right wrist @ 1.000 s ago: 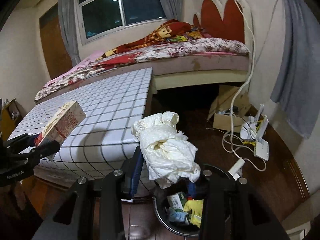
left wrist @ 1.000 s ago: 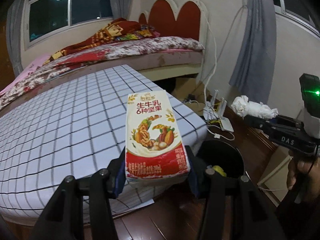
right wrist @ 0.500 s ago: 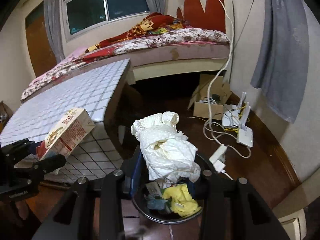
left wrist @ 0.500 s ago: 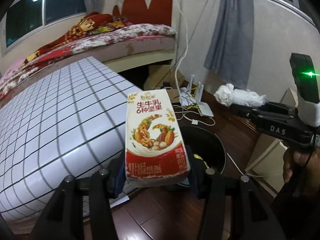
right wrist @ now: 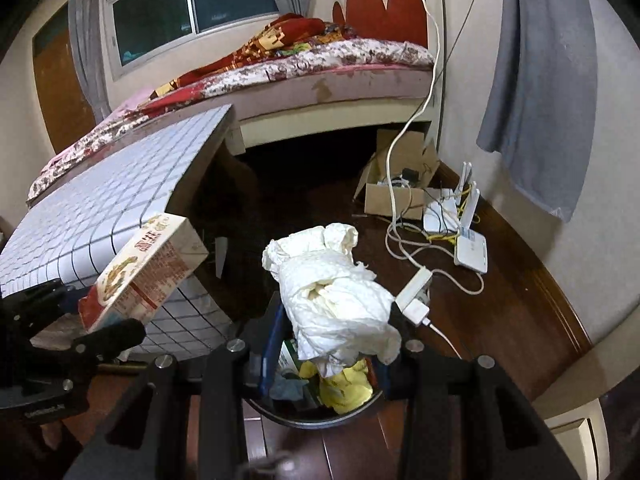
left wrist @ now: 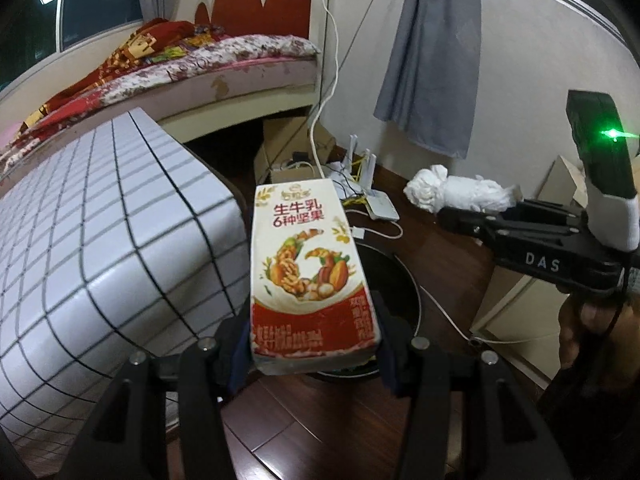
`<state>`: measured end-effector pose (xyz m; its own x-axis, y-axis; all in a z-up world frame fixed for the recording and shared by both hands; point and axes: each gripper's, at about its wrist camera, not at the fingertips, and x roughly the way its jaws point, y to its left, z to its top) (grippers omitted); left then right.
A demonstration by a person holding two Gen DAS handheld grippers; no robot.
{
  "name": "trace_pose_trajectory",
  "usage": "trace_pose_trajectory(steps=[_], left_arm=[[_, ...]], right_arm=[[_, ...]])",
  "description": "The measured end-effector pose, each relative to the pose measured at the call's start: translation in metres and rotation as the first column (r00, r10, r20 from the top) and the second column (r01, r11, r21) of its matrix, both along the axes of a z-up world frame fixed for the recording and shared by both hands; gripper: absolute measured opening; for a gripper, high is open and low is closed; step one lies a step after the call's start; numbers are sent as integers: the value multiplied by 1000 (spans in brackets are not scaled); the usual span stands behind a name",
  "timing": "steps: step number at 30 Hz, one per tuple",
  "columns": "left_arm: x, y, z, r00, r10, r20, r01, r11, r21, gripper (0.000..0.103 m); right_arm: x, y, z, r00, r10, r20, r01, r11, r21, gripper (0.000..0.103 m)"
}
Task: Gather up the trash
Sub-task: 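Carry the juice box and white tissue over the black bin, then open both tools to drop the juice box and tissue into the bin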
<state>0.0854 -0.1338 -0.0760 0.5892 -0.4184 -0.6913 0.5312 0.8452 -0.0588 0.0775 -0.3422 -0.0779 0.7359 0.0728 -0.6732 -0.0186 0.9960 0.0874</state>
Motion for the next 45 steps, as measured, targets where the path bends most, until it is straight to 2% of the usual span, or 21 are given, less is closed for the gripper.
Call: trace_pose_trajectory(steps=[10, 18, 24, 26, 27, 28, 29, 30, 32, 36, 45], left_arm=[[12, -15, -35, 995, -27, -95, 28, 1000, 7, 52], [30, -25, -58, 984, -25, -174, 27, 1000, 8, 53], [43, -30, -68, 980, -15, -200, 16, 1000, 6, 53], [49, -31, -73, 975, -33, -219, 29, 999, -20, 55], [54, -33, -78, 969, -35, -243, 27, 999, -36, 60], [55, -33, -82, 967, -14, -254, 8, 1000, -26, 78], [56, -31, -84, 967, 12, -253, -16, 1000, -12, 90], [55, -28, -85, 968, 35, -247, -39, 999, -12, 93], [53, -19, -89, 964, 74, -255, -75, 997, 6, 98], [43, -4, -94, 961, 167, -218, -152, 985, 83, 100], [40, 4, -83, 960, 207, -189, -195, 977, 84, 100]], right_arm=[[3, -10, -27, 995, 20, -97, -21, 1000, -5, 40], [27, -11, -57, 983, 53, -178, -58, 998, -23, 41], [43, -10, -72, 971, 82, -225, -92, 995, -33, 41], [48, -11, -76, 969, 89, -232, -98, 995, -29, 42], [53, -12, -82, 965, 102, -244, -110, 994, -22, 45], [57, -12, -88, 960, 107, -260, -118, 993, -29, 63], [59, -13, -97, 958, 77, -275, -100, 993, -68, 96], [60, -16, -103, 956, 56, -290, -83, 993, -82, 102], [60, -28, -112, 944, 11, -331, -34, 997, -65, 102], [53, -30, -105, 953, -13, -301, -15, 996, -89, 102], [44, -8, -95, 961, 1, -277, -37, 992, -124, 102]])
